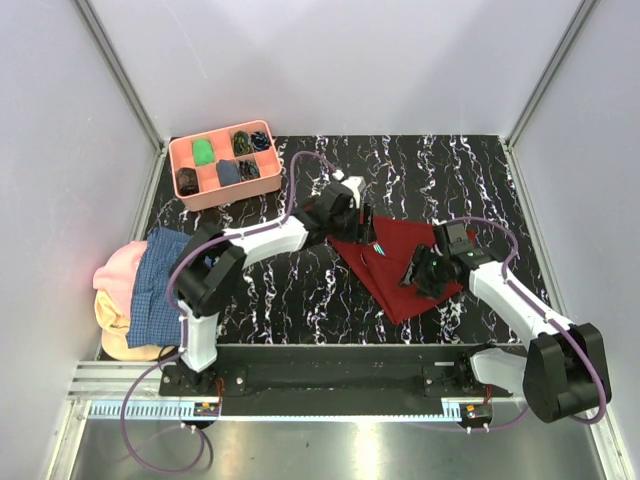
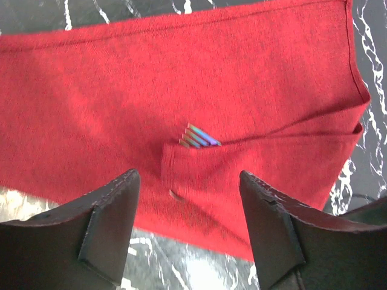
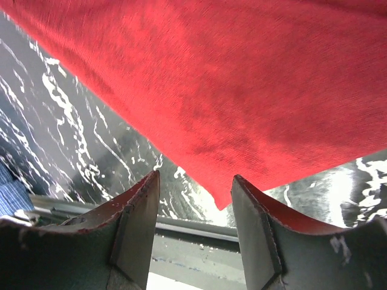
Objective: Fold the napkin, place the utensils inside, and roll it up
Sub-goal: Fold the napkin
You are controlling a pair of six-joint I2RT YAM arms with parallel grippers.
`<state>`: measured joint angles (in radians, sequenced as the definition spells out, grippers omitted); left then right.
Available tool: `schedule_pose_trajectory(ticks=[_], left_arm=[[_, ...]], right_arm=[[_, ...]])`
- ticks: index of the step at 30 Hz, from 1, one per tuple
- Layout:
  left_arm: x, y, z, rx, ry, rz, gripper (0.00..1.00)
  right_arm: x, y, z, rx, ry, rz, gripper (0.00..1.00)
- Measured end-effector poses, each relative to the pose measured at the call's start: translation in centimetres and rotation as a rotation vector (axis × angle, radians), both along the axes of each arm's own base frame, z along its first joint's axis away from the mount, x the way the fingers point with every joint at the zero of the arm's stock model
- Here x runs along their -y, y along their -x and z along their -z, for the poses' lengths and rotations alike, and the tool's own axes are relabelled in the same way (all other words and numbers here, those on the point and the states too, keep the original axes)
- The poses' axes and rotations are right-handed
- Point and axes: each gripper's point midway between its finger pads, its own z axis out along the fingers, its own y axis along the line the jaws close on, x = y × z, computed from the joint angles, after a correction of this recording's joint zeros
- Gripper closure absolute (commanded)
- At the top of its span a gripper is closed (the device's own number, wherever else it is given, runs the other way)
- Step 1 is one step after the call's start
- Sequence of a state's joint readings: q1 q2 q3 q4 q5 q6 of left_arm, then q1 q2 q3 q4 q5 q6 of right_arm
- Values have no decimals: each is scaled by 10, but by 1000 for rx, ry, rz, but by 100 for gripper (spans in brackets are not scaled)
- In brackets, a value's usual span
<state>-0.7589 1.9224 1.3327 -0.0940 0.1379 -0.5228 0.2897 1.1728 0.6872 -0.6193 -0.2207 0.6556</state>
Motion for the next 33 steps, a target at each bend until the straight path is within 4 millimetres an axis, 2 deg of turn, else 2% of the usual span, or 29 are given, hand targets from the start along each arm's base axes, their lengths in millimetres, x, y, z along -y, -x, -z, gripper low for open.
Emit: schedule_pose_trajectory(ticks=[6,13,26,29,30,33], left_arm=[[12,-11,18,7,-18,22,37],[13,-11,39,-14,-49,36,42],[19,-14,46,2,-38,50,55],[21,-14,51,-1,-38,56,66],[21,-14,51,-3,-37,57,76],[23,-15,50,7,-28,62,90]], right_arm=[[18,-8,0,6,2,54,41],[22,-9,-2,10,-15,60,41],[20,-3,1,-7,-34,51,41],[20,-3,1,-6,-35,51,41],[20,-3,1,-6,-35,51,41],[20,-2,2,-10,-35,50,41]])
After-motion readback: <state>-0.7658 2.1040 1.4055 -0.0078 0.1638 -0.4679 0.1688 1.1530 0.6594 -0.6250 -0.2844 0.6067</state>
